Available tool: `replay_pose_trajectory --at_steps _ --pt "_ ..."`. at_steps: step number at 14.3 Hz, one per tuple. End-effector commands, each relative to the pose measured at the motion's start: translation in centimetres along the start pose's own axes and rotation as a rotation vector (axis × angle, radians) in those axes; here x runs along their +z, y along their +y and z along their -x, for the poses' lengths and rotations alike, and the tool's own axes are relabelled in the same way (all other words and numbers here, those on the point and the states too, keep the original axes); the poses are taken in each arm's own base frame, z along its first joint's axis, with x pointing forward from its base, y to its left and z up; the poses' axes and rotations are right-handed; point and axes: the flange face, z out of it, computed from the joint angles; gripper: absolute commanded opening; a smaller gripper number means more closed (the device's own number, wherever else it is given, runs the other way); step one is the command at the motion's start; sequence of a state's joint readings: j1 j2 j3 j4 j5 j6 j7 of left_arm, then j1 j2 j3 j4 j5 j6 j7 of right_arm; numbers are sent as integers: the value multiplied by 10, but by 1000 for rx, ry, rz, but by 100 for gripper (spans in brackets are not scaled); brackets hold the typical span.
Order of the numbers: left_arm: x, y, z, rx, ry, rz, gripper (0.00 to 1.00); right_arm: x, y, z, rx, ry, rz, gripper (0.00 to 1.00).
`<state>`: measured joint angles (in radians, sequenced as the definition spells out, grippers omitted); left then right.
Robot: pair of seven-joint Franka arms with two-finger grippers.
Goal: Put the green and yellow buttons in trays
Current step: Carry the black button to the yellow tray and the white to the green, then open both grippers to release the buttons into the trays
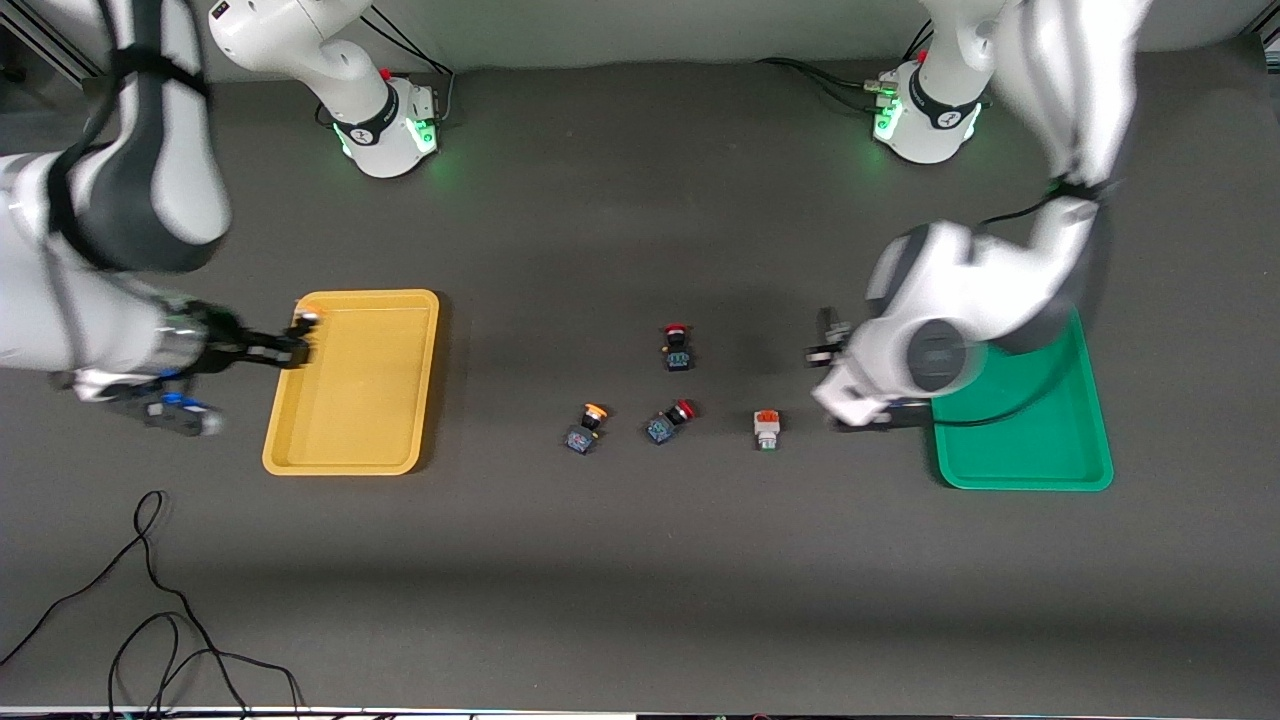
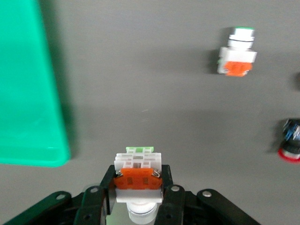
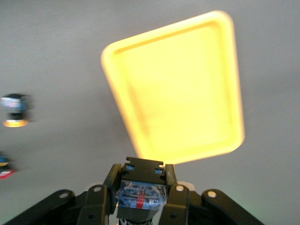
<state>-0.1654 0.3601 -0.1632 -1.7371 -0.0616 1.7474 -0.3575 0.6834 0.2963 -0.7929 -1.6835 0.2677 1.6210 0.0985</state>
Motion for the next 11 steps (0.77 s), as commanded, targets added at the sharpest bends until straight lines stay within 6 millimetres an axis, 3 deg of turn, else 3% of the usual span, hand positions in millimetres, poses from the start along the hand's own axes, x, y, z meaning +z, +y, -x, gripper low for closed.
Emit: replay_pose_trajectory --at_steps 1,3,6,8,9,11 --pt "1 -84 5 81 -18 -18 12 69 59 -26 -87 28 45 0" --pt "16 -143 -11 99 7 -89 12 119 73 -39 -73 59 90 0" --pt "69 -199 -35 121 77 -101 12 195 65 -52 -108 50 116 0" --pt "108 -194 -53 127 125 -78 12 213 67 -54 -119 48 136 0" --pt "122 -189 -61 129 139 -70 12 215 63 -54 -134 44 135 95" --pt "138 -187 -71 131 167 -58 14 201 57 -51 -150 43 105 100"
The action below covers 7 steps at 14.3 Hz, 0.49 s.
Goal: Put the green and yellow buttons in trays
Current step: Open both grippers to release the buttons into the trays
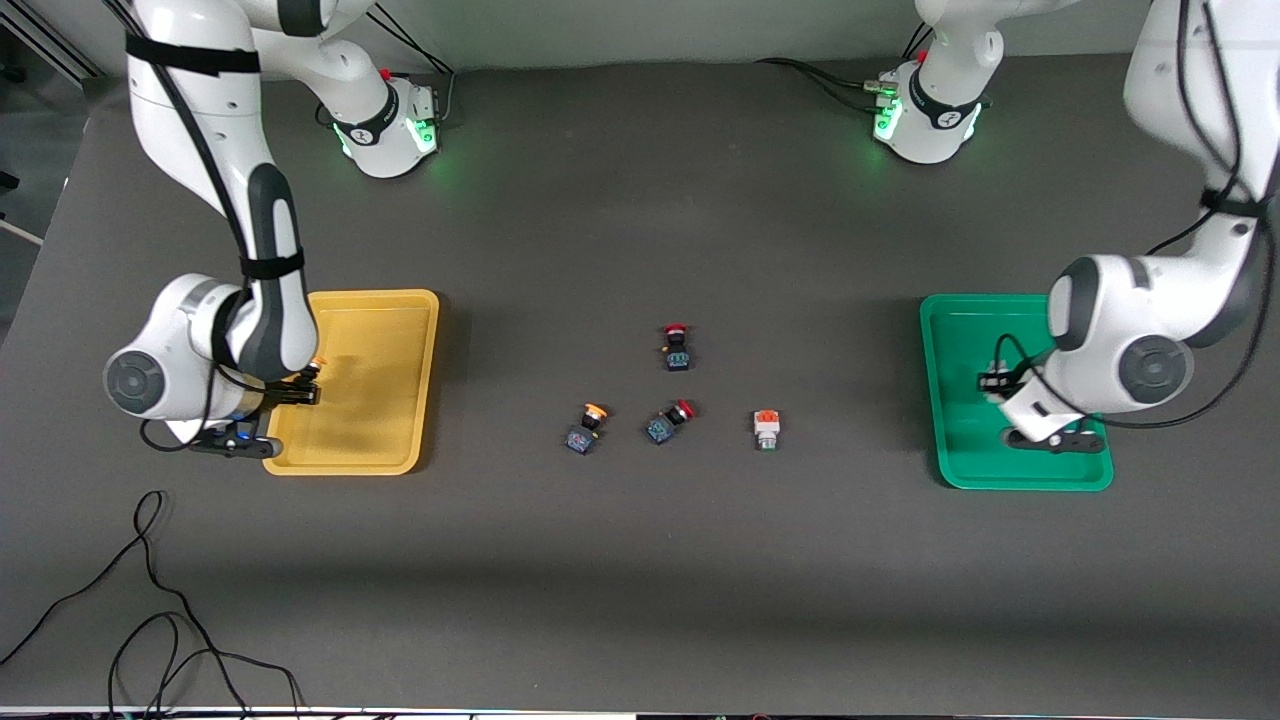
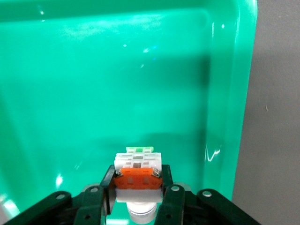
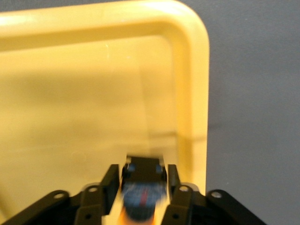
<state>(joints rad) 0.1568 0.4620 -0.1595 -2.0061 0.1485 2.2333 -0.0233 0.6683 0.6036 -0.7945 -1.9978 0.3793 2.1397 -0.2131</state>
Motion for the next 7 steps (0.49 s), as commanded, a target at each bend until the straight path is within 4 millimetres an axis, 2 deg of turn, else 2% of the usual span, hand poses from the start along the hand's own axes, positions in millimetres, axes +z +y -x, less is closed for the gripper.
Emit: replay_pose_trajectory --at_steps 1,2,3,5,6,7 --pt "14 8 -7 15 25 -8 17 -45 -3 2 -33 22 -87 100" --pt "14 7 -8 17 27 -8 37 -68 -8 1 -42 17 -107 100" --pt "12 6 -8 25 22 -9 98 -94 -16 -1 -46 -1 -128 100" --pt "-14 5 -7 20 -2 -22 100 -148 -45 -8 20 -23 -139 100" --pt "-38 4 -10 18 -28 -30 100 -173 -67 -10 58 -22 -140 100" --pt "-64 5 -12 9 -65 -39 100 -187 -97 -9 77 -17 -144 100"
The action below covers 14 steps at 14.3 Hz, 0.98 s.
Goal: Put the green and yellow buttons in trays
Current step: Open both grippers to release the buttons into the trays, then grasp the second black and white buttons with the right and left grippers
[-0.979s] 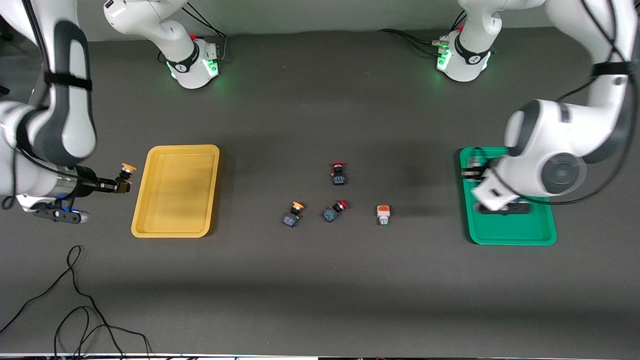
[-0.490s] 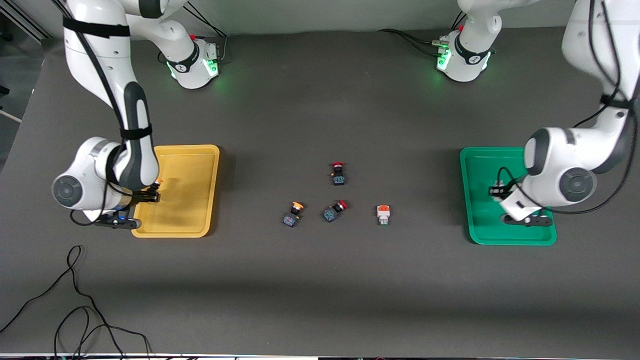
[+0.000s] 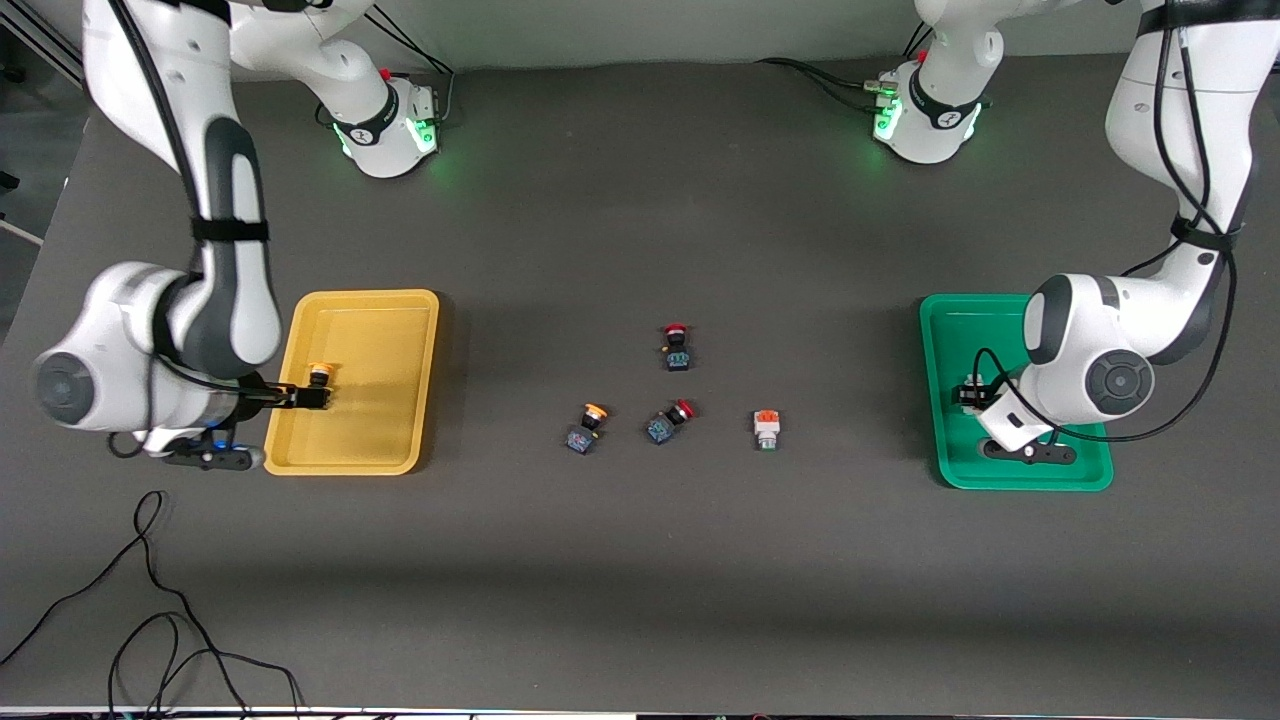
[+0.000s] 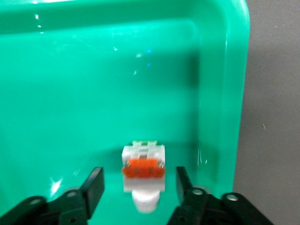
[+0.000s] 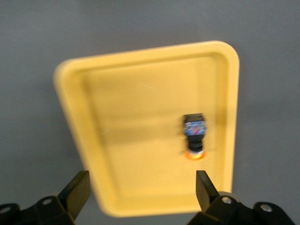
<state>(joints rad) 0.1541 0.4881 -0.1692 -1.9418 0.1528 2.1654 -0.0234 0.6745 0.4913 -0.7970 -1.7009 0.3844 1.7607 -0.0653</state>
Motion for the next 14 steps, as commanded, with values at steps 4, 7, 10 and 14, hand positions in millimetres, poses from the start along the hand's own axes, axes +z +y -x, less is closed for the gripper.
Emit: replay_pose_trajectory --at_steps 4,7,10,14 --pt "-125 60 -13 -93 0 -5 100 7 -207 -6 221 13 -101 100" --pt "-135 144 -20 -181 87 -3 100 65 -289 -5 315 27 -109 100" --pt "-115 244 -20 -243 161 21 100 119 -331 1 364 73 -122 98" --pt "-88 334 -29 -259 201 61 100 179 -363 6 384 114 -135 95"
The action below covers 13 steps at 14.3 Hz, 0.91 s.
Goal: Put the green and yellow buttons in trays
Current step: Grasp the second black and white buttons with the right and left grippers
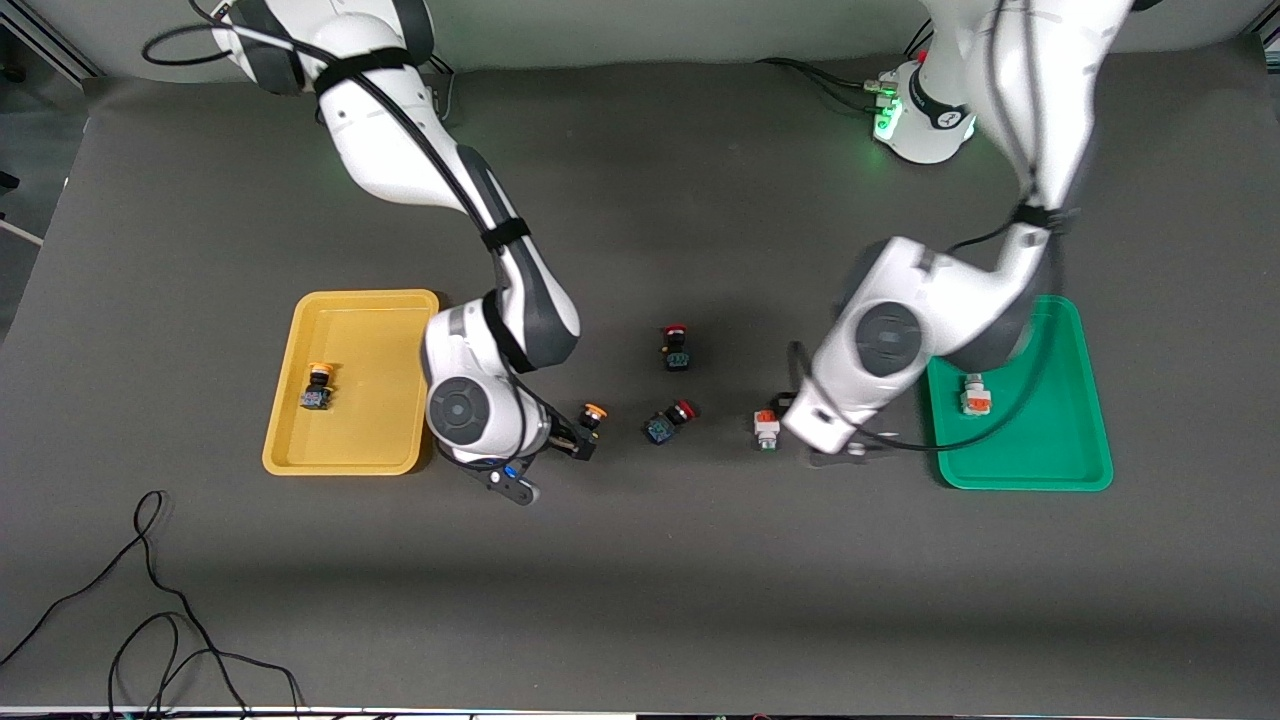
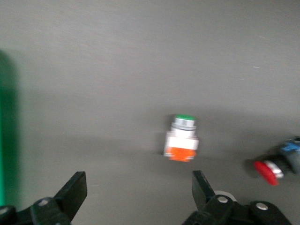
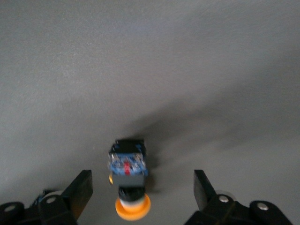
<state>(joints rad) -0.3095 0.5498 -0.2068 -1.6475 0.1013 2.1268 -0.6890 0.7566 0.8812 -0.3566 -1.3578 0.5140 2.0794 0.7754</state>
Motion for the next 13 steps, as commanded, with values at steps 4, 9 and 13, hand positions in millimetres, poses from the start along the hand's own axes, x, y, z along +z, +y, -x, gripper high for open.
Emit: replay_pose_trajectory --at_steps 4,9,13 --pt "73 46 -16 -7 -6 19 100 58 -22 26 36 25 -6 61" --pt "112 40 -14 0 -47 -9 96 29 -15 9 52 19 -17 0" --pt "112 40 -11 -13 -56 -14 34 -53 12 -29 93 3 -30 0"
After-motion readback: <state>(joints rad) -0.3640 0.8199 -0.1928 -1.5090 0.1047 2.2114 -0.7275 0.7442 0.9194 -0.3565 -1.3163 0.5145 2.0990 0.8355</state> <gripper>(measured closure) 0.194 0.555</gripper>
